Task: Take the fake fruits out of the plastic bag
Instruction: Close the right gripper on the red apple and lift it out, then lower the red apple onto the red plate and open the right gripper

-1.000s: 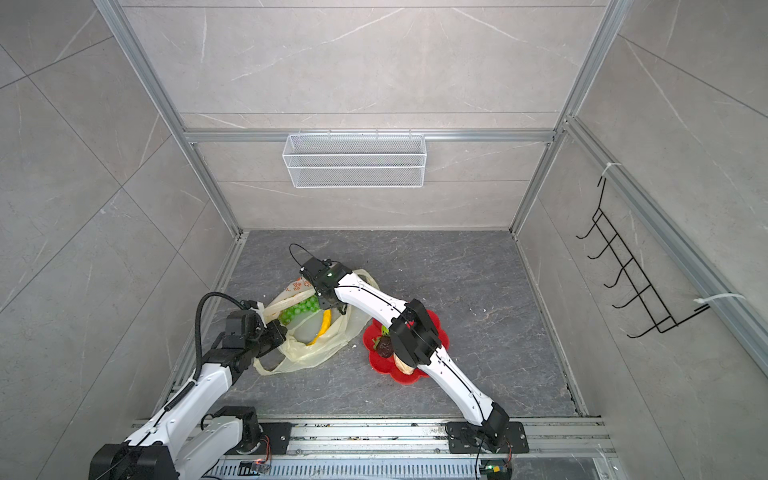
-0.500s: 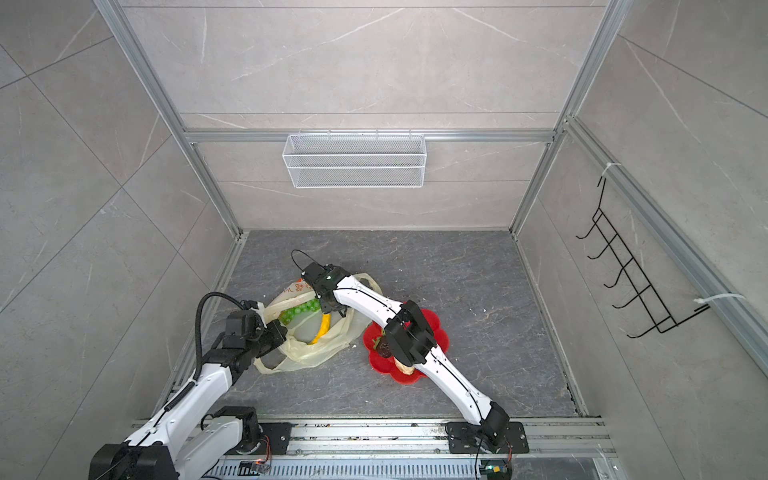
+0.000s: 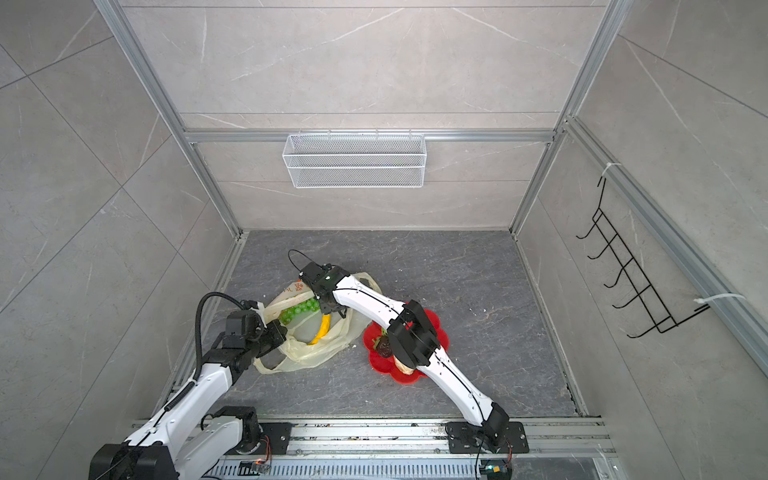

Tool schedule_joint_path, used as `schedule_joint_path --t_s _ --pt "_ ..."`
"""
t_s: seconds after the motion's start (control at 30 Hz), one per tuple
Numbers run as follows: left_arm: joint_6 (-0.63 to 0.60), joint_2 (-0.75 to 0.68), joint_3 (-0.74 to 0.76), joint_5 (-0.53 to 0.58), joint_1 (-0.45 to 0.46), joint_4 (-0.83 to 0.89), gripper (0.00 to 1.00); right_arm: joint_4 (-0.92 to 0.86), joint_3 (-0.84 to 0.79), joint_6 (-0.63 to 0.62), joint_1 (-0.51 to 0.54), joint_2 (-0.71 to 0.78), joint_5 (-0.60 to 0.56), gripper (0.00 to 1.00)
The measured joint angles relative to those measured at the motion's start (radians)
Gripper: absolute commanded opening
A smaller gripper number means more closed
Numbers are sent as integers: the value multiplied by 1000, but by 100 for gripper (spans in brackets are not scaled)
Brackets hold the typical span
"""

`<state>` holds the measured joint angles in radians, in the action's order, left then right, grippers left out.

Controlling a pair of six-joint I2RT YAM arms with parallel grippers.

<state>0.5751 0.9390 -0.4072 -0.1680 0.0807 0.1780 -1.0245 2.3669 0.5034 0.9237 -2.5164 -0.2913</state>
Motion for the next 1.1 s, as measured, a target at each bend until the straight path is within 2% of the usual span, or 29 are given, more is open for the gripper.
schedule_joint_path --t_s 0.37,0.63,0.8,1.1 --pt "0 0 0 0 0 0 0 97 -441 -26 76 385 16 55" --pt "0 0 0 1 0 0 0 132 -737 -29 77 656 34 55" --pt "0 0 0 1 0 0 0 115 -871 -28 59 795 37 54" --pt "0 0 0 1 0 0 0 -34 -1117 21 7 1009 51 53"
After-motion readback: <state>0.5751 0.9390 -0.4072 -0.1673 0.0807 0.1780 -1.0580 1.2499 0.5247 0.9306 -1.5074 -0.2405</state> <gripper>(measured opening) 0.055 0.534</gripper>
